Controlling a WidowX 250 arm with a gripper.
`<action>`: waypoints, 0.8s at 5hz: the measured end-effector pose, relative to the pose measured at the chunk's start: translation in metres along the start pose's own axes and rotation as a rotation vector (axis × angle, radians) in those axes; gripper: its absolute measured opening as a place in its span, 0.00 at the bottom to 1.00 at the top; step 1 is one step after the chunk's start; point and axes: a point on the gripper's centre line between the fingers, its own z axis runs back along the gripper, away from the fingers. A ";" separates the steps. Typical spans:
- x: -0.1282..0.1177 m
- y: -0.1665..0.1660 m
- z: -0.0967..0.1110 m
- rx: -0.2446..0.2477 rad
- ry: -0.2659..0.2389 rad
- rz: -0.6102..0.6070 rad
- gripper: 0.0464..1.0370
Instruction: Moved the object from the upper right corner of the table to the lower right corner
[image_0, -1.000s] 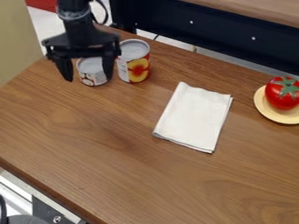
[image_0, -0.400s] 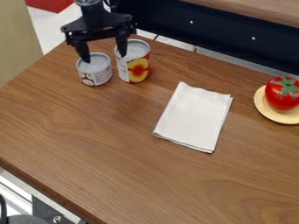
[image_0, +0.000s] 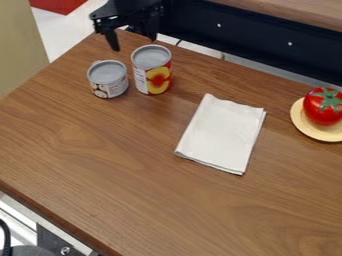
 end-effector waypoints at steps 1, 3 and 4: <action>0.018 -0.015 -0.006 -0.064 -0.041 0.036 0.96; 0.038 -0.026 -0.019 -0.112 -0.170 0.058 0.96; 0.043 -0.024 -0.036 -0.033 -0.171 0.072 0.96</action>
